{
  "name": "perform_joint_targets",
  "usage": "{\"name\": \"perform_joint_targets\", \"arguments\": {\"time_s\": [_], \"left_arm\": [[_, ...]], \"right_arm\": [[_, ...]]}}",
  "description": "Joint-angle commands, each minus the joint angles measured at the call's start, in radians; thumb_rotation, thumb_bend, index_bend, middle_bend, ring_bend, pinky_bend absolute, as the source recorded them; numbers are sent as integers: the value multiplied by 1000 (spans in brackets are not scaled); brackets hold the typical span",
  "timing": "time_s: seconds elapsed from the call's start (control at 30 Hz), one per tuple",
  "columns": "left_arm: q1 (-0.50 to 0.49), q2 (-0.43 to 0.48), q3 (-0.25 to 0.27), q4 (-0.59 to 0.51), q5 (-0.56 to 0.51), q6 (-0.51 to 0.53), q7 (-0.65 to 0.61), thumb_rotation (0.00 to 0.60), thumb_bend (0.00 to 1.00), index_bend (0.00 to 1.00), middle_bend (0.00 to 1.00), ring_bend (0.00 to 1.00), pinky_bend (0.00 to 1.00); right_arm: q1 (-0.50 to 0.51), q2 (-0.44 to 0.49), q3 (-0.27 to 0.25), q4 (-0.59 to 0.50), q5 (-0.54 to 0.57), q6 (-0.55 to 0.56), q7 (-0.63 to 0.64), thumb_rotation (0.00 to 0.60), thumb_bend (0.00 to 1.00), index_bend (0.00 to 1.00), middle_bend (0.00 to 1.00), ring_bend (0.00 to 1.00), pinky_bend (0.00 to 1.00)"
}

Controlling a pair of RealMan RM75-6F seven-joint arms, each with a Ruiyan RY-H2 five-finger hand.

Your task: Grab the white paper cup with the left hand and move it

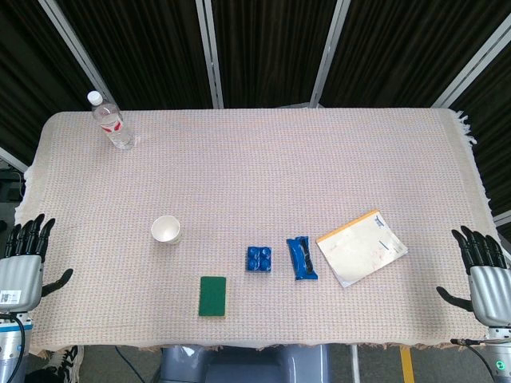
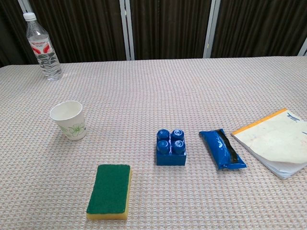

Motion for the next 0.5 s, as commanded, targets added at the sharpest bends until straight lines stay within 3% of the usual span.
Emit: {"name": "perform_joint_targets", "arguments": {"time_s": [0.03,0.5], "left_arm": [[3,8,1,-11,4,-15,-9,600,121,0,0,0,0],[9,6,-13,-21,31,-35,-5,600,119,0,0,0,0]], "right_arm": [[-1,-2,-2,4,-4,2,4,600,0,0,0,0,0],[-2,8,1,-2,1,3,19,600,0,0,0,0,0]]}}
